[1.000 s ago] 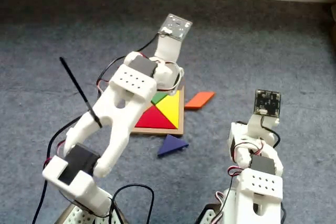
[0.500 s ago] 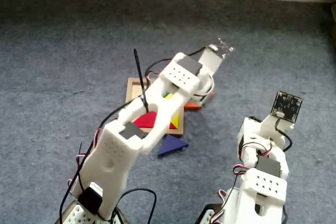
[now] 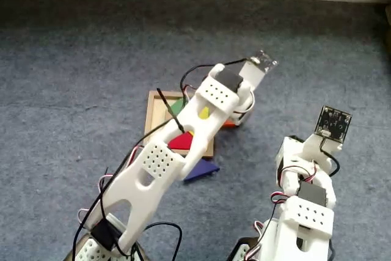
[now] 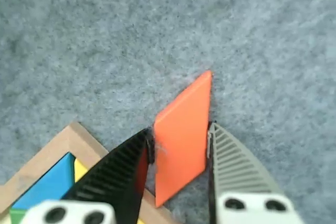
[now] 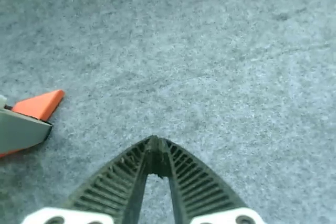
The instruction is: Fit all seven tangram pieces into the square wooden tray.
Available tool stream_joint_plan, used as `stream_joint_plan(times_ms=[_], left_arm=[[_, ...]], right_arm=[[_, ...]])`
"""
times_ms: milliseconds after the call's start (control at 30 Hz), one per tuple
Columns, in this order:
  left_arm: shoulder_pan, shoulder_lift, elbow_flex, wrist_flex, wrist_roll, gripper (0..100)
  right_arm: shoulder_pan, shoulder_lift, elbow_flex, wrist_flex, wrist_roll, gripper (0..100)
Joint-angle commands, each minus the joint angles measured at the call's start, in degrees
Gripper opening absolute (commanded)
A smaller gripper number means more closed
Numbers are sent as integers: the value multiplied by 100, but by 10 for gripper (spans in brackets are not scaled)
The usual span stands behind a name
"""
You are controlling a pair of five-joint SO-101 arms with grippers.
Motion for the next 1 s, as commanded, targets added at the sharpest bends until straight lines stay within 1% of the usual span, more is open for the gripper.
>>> stream_joint_plan(times_ms=[0, 100, 233, 300, 467, 567, 700, 833, 967], left_arm=[[57, 127, -716, 290, -70, 66], [66, 207, -1174, 536, -44, 8], [40, 207, -2053, 985, -35, 6], [13, 154, -2079, 1037, 9, 6], [-101, -295, -1956, 1081, 475, 6], [-268, -796, -1877, 1090, 615, 6], [-365, -1868, -1086, 1090, 598, 7], [-549, -3257, 418, 1081, 589, 7], [-1024, -4488, 1851, 1064, 615, 7]], right_arm=[[57, -92, -40, -171, -26, 6], [57, -92, -40, -171, -18, 6], [-4, -92, -40, -171, -18, 6], [-92, -92, -40, -171, -18, 6], [-154, -92, -40, -171, -9, 6], [-154, -92, -31, -171, -9, 6], [-163, -92, -31, -171, -9, 6], [-207, -92, -31, -171, -9, 6], [-286, -92, -31, -171, -9, 6]])
